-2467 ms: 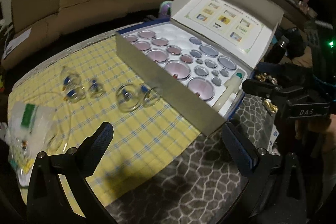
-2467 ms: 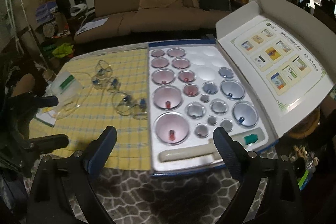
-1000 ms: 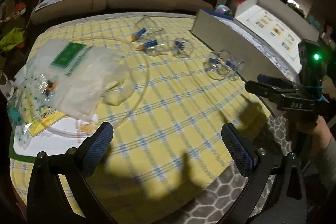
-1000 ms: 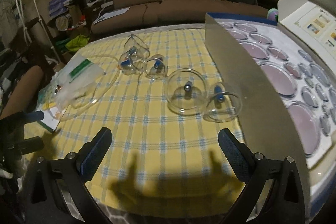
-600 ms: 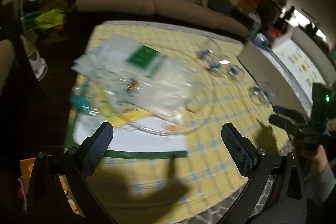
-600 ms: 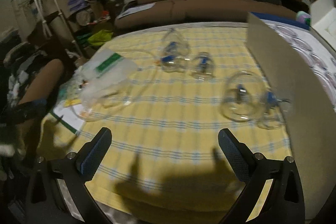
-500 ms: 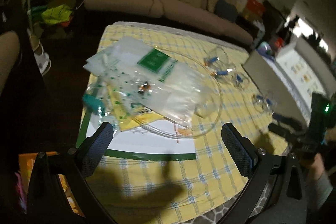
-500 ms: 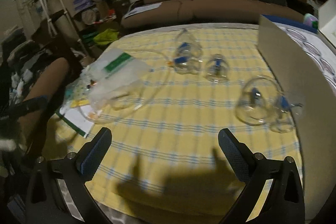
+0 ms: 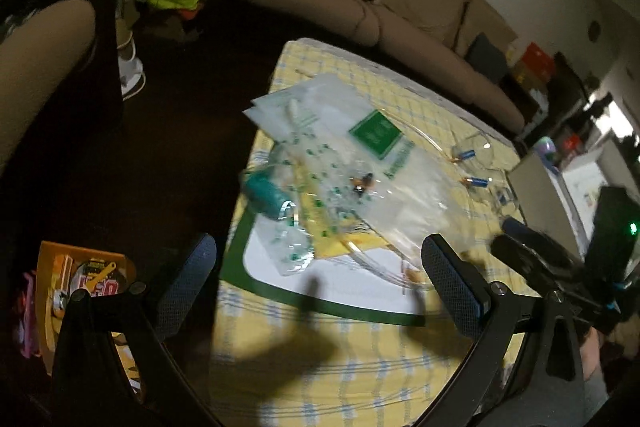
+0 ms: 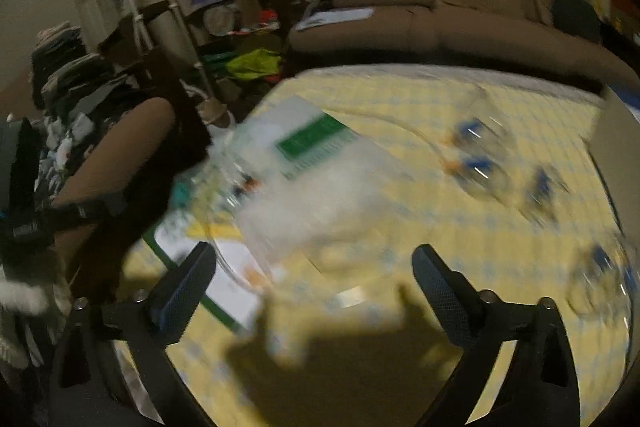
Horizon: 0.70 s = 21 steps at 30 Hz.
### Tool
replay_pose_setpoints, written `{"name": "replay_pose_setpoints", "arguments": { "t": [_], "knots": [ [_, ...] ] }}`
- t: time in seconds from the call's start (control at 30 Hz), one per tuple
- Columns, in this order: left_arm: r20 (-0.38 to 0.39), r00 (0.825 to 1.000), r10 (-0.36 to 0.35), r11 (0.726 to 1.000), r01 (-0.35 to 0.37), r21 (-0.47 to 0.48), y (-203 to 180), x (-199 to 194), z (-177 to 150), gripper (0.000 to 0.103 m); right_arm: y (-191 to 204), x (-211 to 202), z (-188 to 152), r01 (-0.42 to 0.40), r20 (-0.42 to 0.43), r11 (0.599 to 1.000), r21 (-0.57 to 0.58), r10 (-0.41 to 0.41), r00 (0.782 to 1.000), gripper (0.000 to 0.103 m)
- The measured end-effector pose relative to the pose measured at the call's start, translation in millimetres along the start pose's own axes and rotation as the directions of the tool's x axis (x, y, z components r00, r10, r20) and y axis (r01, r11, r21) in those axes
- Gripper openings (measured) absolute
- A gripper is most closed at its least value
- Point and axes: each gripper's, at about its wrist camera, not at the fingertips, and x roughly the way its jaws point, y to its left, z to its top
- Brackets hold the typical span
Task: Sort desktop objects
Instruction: 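Move both tools over the green-dotted plastic bag on the tablecloth, then grasp the teal item in the green-dotted bag with the left tool while the right tool grasps small orange parts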
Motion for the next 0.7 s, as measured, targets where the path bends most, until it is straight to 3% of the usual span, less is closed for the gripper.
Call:
{"name": "replay_pose_setpoints", "arguments": {
  "t": [0.23, 0.43, 0.53, 0.57, 0.7],
  "knots": [
    [-0.049, 0.999, 0.017, 1.000, -0.016, 0.013, 9, 10, -1, 0.103, 49, 81, 29, -0.023, -0.065, 0.984, -0.174, 0.012, 0.998, 0.074],
    [-0.074, 0.997, -0.001, 1.000, 0.003, 0.027, 4, 15, -1, 0.103, 69, 136, 31, -0.040, -0.162, 0.948, -0.315, -0.013, 0.987, 0.050],
    [-0.067, 0.998, -0.006, 1.000, 0.008, 0.024, 5, 14, 2, 0.103, 64, 140, 28, -0.044, -0.164, 0.947, -0.319, -0.009, 0.986, 0.035],
    [-0.069, 0.998, -0.001, 1.000, 0.003, 0.023, 6, 15, 4, 0.103, 61, 138, 28, -0.051, -0.162, 0.951, -0.305, 0.001, 0.987, 0.022],
    [-0.081, 0.993, 0.085, 0.992, -0.076, 0.104, 4, 28, 12, 0.103, 44, 118, 31, -0.071, -0.139, 0.971, -0.227, 0.040, 0.989, 0.013]
  ]
}}
